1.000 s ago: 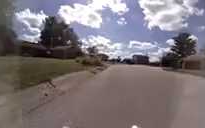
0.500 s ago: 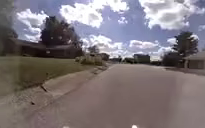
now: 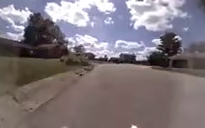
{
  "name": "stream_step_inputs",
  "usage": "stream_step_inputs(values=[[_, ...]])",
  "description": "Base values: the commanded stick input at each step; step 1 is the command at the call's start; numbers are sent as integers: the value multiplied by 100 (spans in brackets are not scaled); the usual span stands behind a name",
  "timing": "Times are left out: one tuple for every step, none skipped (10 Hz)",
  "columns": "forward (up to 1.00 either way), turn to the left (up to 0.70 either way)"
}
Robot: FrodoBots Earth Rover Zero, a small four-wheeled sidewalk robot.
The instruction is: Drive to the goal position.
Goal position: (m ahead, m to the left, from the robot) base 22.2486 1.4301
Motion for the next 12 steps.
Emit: stream_step_inputs(values=[[85, -18], [85, -3], [85, 0], [85, 0], [85, 0], [85, 0], [85, 0], [85, 1], [85, 21], [85, 34], [85, 34], [85, 34]])
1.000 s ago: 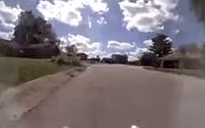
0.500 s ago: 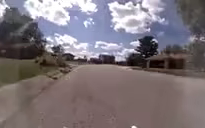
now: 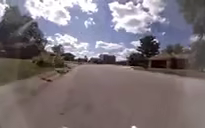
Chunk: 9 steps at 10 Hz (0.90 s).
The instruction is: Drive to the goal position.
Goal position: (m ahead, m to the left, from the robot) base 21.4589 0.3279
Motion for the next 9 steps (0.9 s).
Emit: stream_step_inputs(values=[[85, 34], [85, 21], [85, 0], [85, 0], [85, 0], [85, 0], [85, 0], [85, 0], [85, 0]])
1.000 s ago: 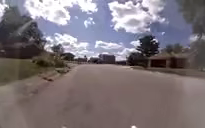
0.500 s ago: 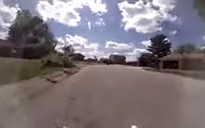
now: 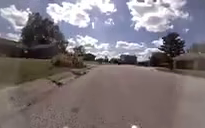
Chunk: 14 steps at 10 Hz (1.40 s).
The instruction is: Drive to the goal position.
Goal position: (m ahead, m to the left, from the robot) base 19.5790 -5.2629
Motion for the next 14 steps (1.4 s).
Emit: stream_step_inputs(values=[[85, 0], [85, 0], [85, 0], [85, 0], [85, 0], [85, 0], [85, 0], [85, 0], [85, 0], [85, 0], [85, 0], [85, 0], [85, 0], [85, 0]])
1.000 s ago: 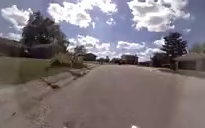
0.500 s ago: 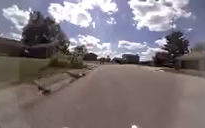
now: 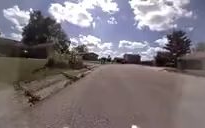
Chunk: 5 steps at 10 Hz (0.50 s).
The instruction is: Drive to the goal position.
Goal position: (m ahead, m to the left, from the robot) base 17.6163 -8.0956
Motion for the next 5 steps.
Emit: stream_step_inputs(values=[[85, 0], [85, 0], [85, 0], [85, 0], [85, 0]])
